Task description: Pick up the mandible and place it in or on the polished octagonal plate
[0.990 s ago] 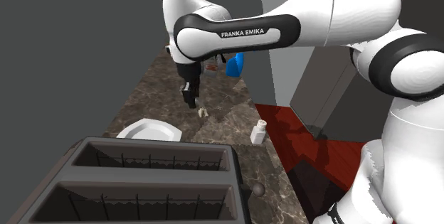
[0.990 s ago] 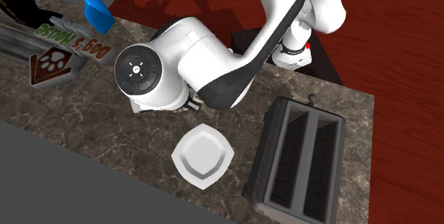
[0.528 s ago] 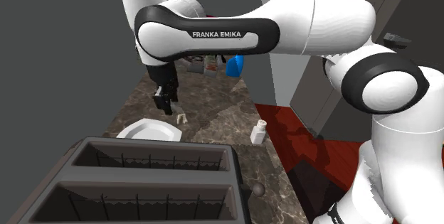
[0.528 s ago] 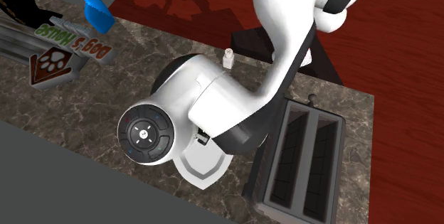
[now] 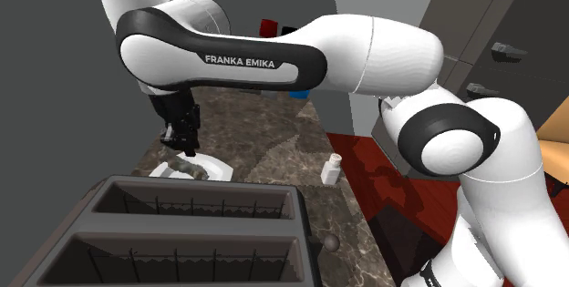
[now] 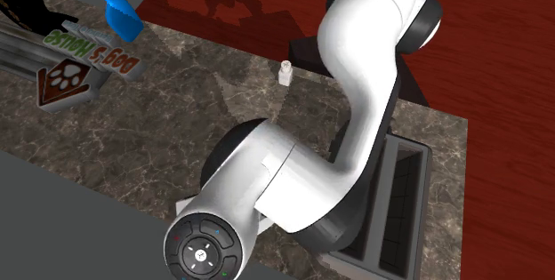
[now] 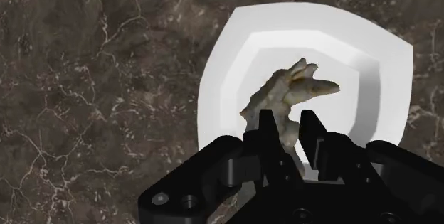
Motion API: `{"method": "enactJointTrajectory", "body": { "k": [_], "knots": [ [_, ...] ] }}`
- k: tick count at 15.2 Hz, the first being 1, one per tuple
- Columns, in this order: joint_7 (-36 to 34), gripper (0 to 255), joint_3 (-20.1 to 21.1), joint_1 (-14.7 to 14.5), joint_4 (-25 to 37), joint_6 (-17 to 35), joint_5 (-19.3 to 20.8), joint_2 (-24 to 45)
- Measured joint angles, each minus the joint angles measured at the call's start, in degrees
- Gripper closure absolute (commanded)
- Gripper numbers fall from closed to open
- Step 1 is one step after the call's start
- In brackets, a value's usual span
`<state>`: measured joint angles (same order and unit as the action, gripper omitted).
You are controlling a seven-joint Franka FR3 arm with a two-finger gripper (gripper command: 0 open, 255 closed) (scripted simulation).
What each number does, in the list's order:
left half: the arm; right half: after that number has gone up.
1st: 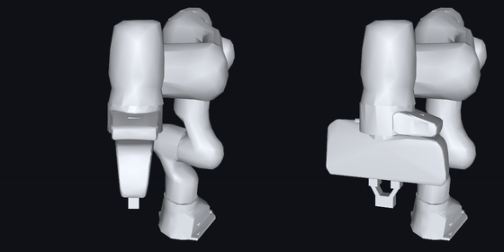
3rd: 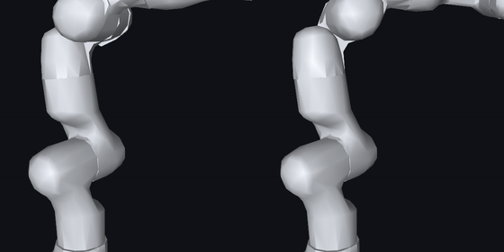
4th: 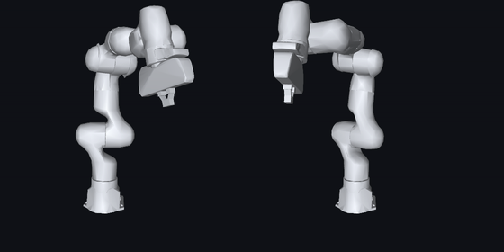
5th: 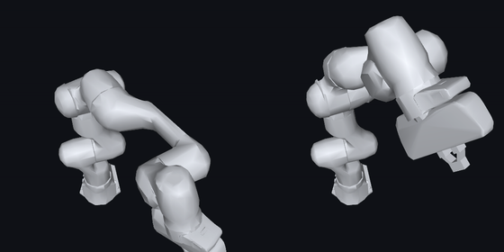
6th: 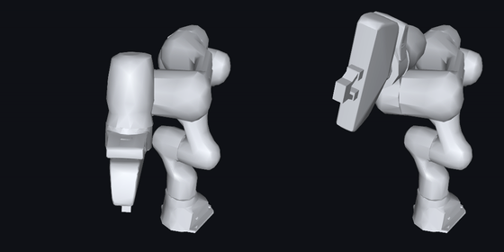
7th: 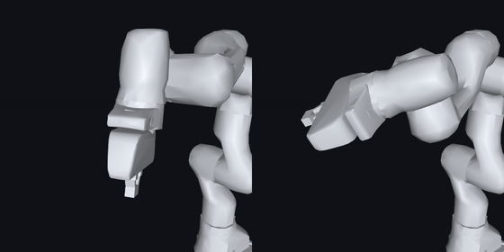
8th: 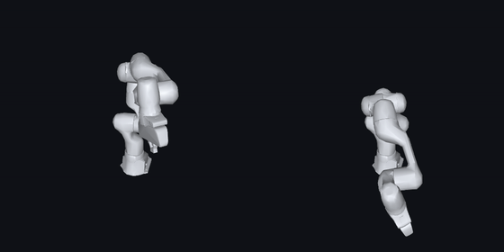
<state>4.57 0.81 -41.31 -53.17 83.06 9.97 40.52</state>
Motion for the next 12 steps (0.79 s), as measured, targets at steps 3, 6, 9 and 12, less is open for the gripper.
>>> {"method": "enactJointTrajectory", "body": {
  "k": [3, 6, 9, 12],
  "knots": [
    [-0.6, 255, 0.1, 0.0, -2.7, 2.4, 0.0, -0.3],
    [-0.7, 0, 0.1, 0.0, -4.1, 3.4, 0.0, -0.7],
    [-1.4, 0, 1.5, 2.0, -4.5, 9.0, -3.8, 0.2],
    [-1.8, 0, 2.2, 3.1, -6.1, 13.3, -5.9, 0.3]
  ]
}}
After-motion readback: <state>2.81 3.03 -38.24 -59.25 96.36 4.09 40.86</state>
